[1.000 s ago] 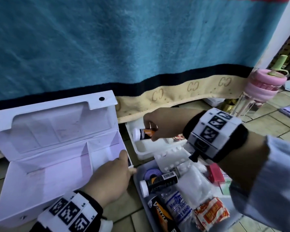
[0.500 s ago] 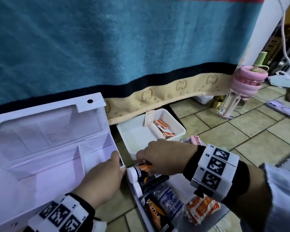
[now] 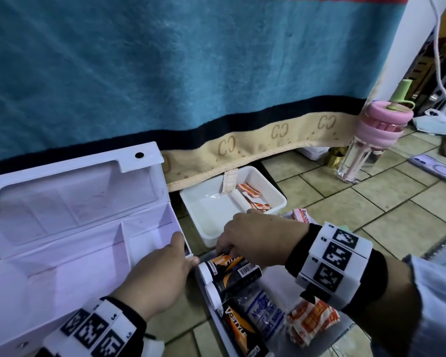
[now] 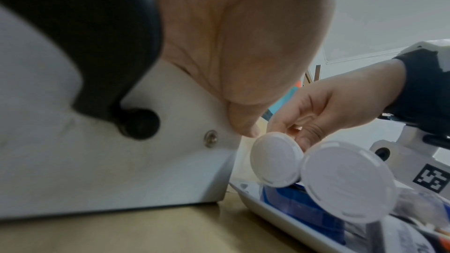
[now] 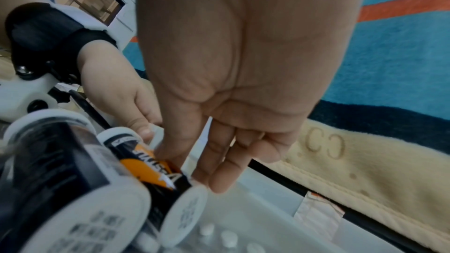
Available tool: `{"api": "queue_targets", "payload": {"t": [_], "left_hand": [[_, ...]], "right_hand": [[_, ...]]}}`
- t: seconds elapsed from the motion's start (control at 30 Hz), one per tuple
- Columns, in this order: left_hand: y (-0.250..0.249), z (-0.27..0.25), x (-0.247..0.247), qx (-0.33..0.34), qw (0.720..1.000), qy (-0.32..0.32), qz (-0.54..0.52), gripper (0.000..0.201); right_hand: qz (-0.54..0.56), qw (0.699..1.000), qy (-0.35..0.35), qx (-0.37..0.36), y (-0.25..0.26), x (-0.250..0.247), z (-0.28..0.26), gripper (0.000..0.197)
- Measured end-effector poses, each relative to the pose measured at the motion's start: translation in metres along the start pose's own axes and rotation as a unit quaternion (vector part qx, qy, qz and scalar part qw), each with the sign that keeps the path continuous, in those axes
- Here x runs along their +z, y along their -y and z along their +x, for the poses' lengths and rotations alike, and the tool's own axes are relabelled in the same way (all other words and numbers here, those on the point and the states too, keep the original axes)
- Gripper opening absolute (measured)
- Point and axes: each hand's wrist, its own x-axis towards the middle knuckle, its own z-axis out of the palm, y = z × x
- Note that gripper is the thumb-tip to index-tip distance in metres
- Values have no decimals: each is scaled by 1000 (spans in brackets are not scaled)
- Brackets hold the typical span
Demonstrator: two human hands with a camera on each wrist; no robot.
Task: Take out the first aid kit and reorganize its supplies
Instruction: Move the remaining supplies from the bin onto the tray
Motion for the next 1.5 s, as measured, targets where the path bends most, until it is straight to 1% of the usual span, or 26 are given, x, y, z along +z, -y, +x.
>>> {"api": "queue_targets", "payload": {"t": [0.13,0.27,0.33,0.4,0.47,0.6,0.67,0.73,0.83,0.93,1.1,1.17,1.23,1.27,1.33,1.4,1.43,1.47,1.5], "left_hand": [[-1,0,-1,-7,1000,6,-13,31],[-2,0,-1,-13,1000,6,-13,30],[-2,0,-1,-14,1000,8,-14,29],[-1,0,-1,-15,1000,8,-15,29],[-1,0,-1,-16,1000,8,-12,29],[-1,1,0,-13,1000,4,4,28],[-2,0,0,-11,1000,2,6,29],[-2,0,0,-12,1000,2,5,29],[-2,0,-1,-15,1000,6,-3,29],[0,1,1,-9,1000,6,-4,29],[1,1,1,-9,1000,6,-7,29],[0,1,1,-11,1000,8,-9,29],[0,1,1,-9,1000,7,-10,30],[0,1,1,-9,1000,7,-10,30],[1,1,1,-10,1000,7,-10,30],[1,2,2,-13,1000,8,-13,31],[1,2,2,-14,1000,9,-13,32],[1,2,2,-15,1000,10,-12,32],[0,2,2,-15,1000,10,-10,32]], "right_hand": [[-16,1000,-6,4,1,0,-1,29],[-14,999,-30,9,-1,0,0,27],[-2,999,-35,16,-5,-1,1,26],[39,998,-46,32,-11,-5,0,23],[73,993,-57,78,-24,-15,-3,23],[34,971,-99,217,-62,-37,-6,27],[49,965,-82,243,-75,-38,-3,33],[70,972,-29,222,-79,-34,5,38],[83,980,47,172,-74,-22,18,41],[88,981,63,160,-70,-14,29,40],[-17,987,95,125,-65,-2,41,37],[-19,988,85,129,-63,0,42,35],[30,988,59,137,-64,-6,39,33],[74,985,31,150,-66,-13,35,32],[149,973,-44,171,-73,-30,20,23],[176,961,-111,182,-78,-46,0,10],[176,959,-121,186,-81,-52,-11,7],[171,961,-113,187,-83,-55,-22,8],[163,965,-91,185,-83,-58,-33,10]]}}
